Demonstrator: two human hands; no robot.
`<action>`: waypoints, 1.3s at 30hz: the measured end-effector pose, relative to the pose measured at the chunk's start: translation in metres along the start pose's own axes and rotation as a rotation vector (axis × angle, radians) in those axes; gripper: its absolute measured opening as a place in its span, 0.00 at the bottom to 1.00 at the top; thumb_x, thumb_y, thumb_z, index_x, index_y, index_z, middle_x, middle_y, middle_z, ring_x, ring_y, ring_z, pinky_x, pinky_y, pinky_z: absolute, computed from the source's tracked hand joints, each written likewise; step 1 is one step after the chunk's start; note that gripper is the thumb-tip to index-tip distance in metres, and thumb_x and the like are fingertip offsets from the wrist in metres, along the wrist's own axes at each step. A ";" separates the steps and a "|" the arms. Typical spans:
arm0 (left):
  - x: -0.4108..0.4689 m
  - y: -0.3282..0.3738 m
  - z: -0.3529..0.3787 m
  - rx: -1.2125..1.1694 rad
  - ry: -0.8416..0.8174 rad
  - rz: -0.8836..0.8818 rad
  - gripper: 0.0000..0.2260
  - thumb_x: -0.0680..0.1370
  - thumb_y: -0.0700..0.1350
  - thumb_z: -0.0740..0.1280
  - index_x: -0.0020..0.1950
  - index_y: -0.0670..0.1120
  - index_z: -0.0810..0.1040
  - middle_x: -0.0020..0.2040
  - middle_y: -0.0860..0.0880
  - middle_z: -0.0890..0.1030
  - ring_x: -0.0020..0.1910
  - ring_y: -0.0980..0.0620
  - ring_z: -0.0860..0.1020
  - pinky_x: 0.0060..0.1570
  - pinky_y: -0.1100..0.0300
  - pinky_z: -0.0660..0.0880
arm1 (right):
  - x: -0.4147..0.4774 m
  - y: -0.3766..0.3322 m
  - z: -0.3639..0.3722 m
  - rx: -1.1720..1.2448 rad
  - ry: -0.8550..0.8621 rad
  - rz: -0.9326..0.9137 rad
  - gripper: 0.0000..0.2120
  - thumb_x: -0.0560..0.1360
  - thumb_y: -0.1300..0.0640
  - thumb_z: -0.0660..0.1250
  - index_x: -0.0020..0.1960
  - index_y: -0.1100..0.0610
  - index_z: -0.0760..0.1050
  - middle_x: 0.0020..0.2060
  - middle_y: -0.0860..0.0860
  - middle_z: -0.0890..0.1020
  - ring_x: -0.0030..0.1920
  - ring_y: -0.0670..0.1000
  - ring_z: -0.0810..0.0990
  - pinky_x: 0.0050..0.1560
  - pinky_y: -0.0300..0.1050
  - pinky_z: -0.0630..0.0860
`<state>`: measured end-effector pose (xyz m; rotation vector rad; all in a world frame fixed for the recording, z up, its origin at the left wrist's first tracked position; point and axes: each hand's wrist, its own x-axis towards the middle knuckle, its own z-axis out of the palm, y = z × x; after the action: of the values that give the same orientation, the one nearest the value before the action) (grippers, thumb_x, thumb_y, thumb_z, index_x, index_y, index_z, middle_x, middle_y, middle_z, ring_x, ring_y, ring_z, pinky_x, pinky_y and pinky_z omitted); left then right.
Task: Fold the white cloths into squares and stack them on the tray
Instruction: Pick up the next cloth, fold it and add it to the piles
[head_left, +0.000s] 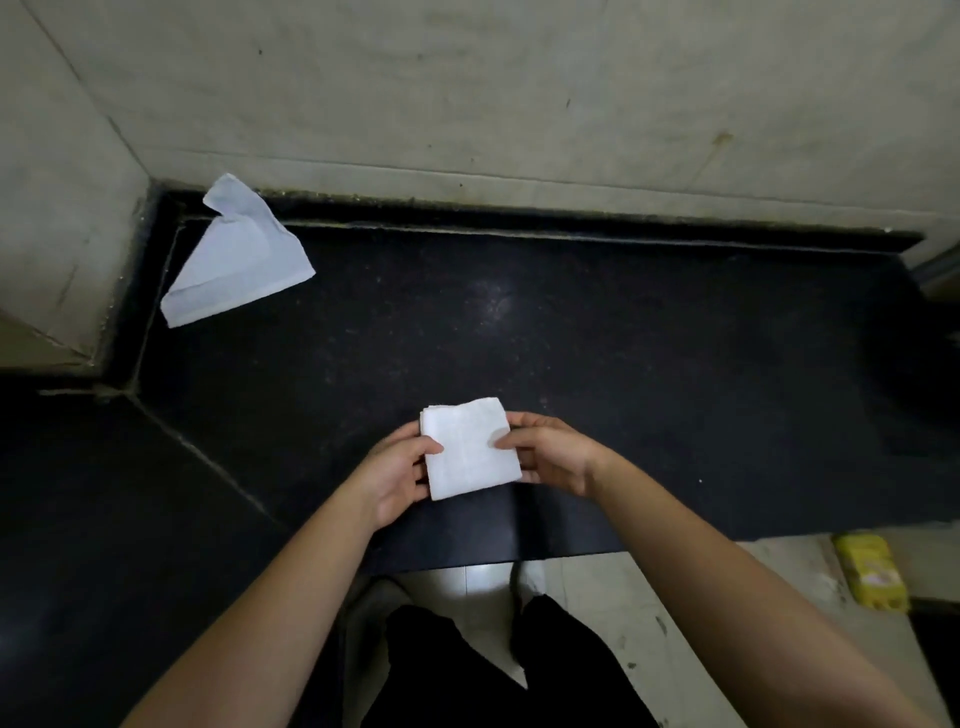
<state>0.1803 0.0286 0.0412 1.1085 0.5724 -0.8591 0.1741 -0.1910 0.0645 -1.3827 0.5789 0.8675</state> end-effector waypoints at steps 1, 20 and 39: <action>-0.001 0.001 0.001 0.053 -0.015 0.000 0.19 0.77 0.33 0.64 0.64 0.49 0.78 0.58 0.43 0.83 0.57 0.42 0.82 0.50 0.45 0.81 | -0.004 0.004 -0.003 0.014 -0.017 0.002 0.18 0.77 0.62 0.68 0.65 0.50 0.78 0.58 0.51 0.84 0.59 0.54 0.83 0.57 0.49 0.80; -0.079 -0.059 0.305 0.645 -0.377 0.266 0.18 0.75 0.33 0.68 0.63 0.46 0.79 0.58 0.43 0.83 0.57 0.43 0.81 0.56 0.43 0.79 | -0.260 0.125 -0.225 0.244 0.183 -0.479 0.21 0.77 0.67 0.68 0.67 0.52 0.75 0.58 0.57 0.83 0.57 0.57 0.83 0.56 0.54 0.80; -0.041 -0.213 0.677 0.802 -0.551 0.391 0.12 0.76 0.35 0.69 0.59 0.43 0.80 0.52 0.41 0.84 0.46 0.49 0.83 0.44 0.51 0.81 | -0.429 0.248 -0.530 0.434 0.648 -0.635 0.20 0.75 0.67 0.69 0.64 0.52 0.77 0.51 0.56 0.84 0.48 0.52 0.85 0.45 0.50 0.83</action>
<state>-0.0290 -0.6310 0.2039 1.5430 -0.4905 -1.0135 -0.2027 -0.7989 0.1884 -1.3072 0.7018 -0.2305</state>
